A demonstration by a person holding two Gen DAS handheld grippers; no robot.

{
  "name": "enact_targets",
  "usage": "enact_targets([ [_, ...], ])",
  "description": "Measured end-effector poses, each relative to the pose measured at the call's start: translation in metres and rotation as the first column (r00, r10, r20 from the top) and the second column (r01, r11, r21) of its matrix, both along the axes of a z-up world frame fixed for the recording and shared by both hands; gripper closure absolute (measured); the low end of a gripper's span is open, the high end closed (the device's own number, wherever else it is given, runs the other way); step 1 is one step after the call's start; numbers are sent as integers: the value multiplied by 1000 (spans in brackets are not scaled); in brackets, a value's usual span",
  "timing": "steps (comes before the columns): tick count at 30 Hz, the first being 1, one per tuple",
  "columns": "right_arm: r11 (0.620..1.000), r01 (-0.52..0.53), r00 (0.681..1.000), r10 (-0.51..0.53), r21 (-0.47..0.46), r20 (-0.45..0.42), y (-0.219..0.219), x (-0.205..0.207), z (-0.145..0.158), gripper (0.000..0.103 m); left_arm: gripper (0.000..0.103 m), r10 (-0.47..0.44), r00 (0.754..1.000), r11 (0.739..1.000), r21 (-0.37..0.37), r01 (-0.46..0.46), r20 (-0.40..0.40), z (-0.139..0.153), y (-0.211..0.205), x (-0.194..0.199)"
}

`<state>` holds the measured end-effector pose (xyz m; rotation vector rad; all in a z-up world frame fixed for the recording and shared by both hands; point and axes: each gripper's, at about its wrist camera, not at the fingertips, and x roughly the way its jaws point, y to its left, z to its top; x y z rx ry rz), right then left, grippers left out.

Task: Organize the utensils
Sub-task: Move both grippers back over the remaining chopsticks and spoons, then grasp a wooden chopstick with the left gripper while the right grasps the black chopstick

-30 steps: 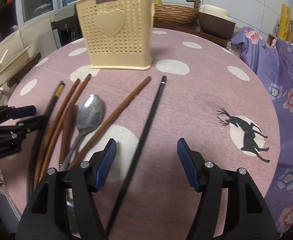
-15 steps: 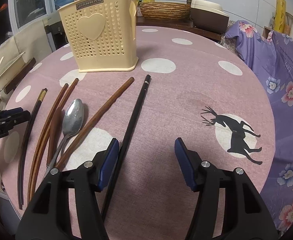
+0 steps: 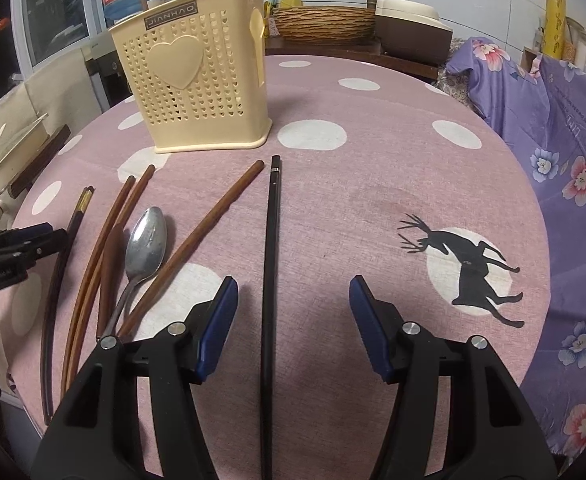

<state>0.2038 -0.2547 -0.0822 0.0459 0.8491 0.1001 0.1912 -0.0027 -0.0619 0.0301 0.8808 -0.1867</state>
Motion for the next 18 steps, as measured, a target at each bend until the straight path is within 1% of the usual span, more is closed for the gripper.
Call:
enact_targets([
  [3, 1000, 6, 1000, -6, 0, 5, -2, -2, 1, 45, 49, 24, 1000, 999, -22, -24, -2, -1, 8, -4],
  [5, 1000, 14, 1000, -14, 1, 9, -5, -3, 1, 45, 49, 37, 999, 999, -14, -37, -3, -1, 14, -8],
  [7, 1000, 22, 1000, -22, 2, 15, -7, -3, 2, 45, 49, 53, 999, 999, 13, -53, 1, -1, 18, -9],
  [9, 1000, 25, 1000, -25, 9, 19, -8, -3, 2, 44, 49, 77, 997, 997, 25, -77, 1, -1, 23, -8],
  [14, 1000, 16, 999, -16, 6, 29, -7, -3, 5, 43, 49, 115, 993, 993, -8, -116, -15, 1, 32, -4],
  [17, 1000, 1, 999, 0, -7, 33, -5, 4, 7, 43, 49, 108, 994, 994, -18, -108, -19, 2, 27, 0],
  [18, 1000, -11, 999, 11, -9, 34, -3, 7, 8, 43, 51, 101, 995, 995, -14, -101, -18, 2, 24, 2],
])
